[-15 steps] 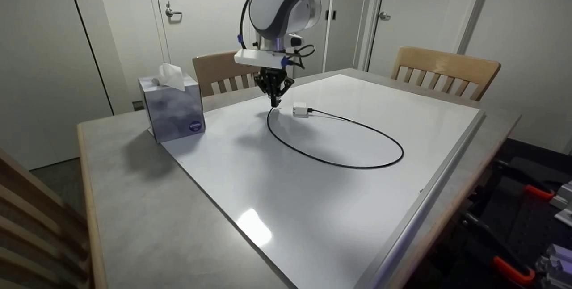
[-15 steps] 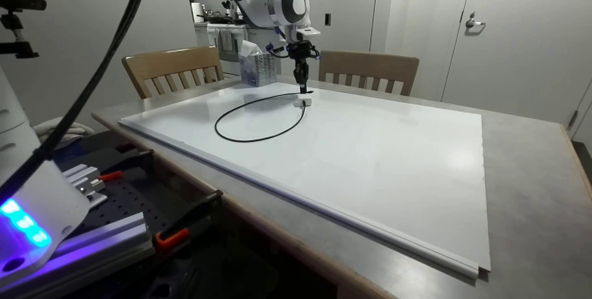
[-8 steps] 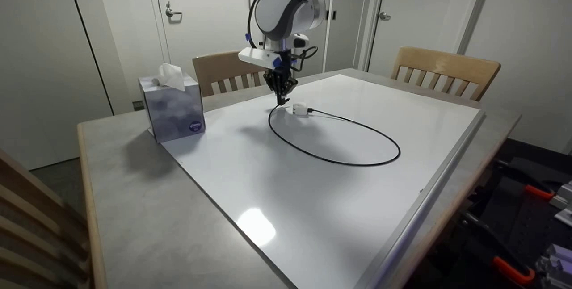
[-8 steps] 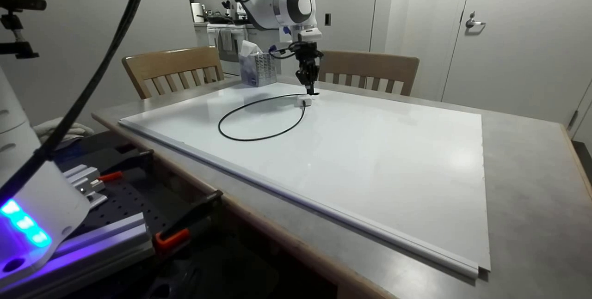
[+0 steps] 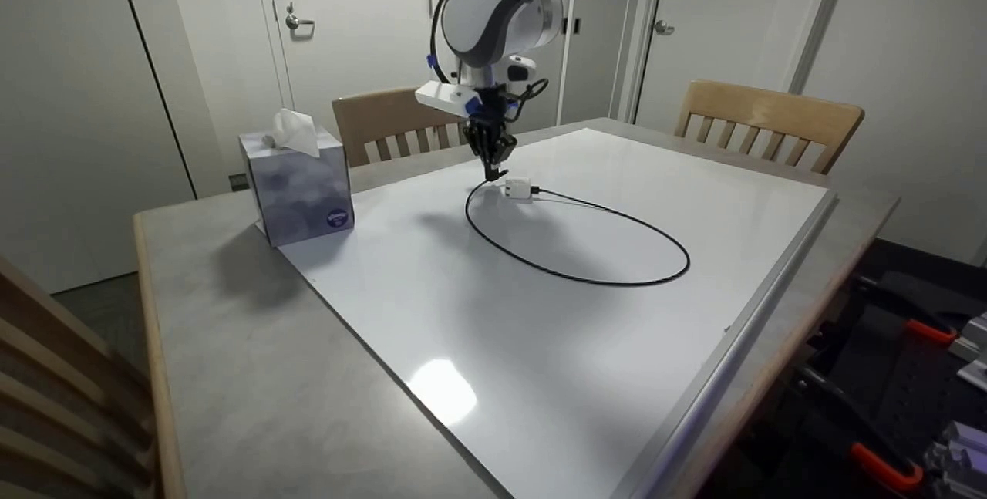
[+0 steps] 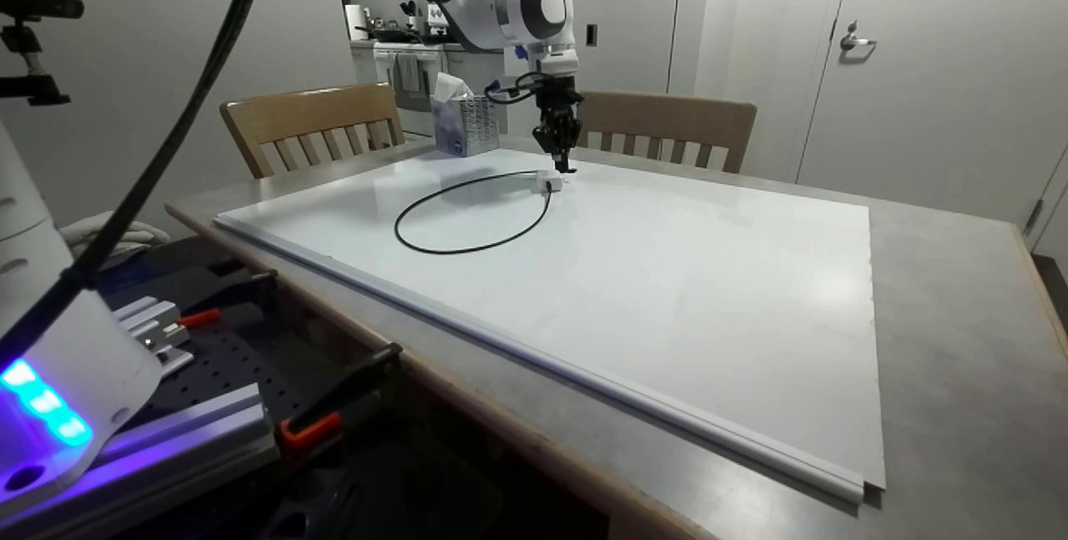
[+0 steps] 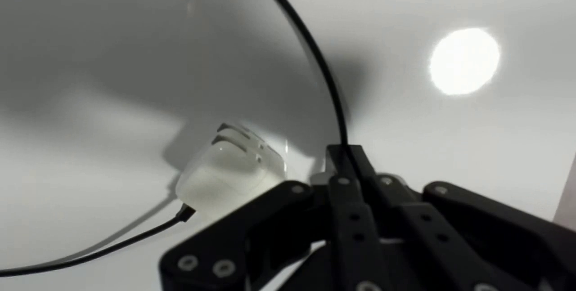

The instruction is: Coil the charger on the table

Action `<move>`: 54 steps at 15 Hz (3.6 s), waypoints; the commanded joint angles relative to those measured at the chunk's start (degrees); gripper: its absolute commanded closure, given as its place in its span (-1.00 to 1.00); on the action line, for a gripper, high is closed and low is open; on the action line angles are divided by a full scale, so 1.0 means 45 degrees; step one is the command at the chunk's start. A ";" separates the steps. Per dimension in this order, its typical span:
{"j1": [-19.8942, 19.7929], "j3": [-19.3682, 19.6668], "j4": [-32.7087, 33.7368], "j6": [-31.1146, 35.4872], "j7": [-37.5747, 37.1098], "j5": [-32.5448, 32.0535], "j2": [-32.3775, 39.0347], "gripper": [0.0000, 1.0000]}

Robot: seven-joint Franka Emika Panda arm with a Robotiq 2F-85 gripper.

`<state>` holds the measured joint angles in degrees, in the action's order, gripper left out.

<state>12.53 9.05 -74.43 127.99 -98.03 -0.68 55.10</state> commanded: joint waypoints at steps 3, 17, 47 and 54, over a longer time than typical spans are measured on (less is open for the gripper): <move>-0.0114 0.0600 0.0710 -0.0726 -0.3608 0.0035 0.0176 0.98; -0.0501 0.1039 -0.0572 -0.0881 -0.9763 -0.0786 -0.0096 0.93; 0.5918 1.1672 -0.3125 -0.6881 -1.0742 0.9976 0.2643 -0.97; 0.4866 0.8443 -0.4117 -0.4460 -0.8705 0.4957 -0.1698 -1.00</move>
<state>37.27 54.43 -88.55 102.90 -140.70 30.17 57.67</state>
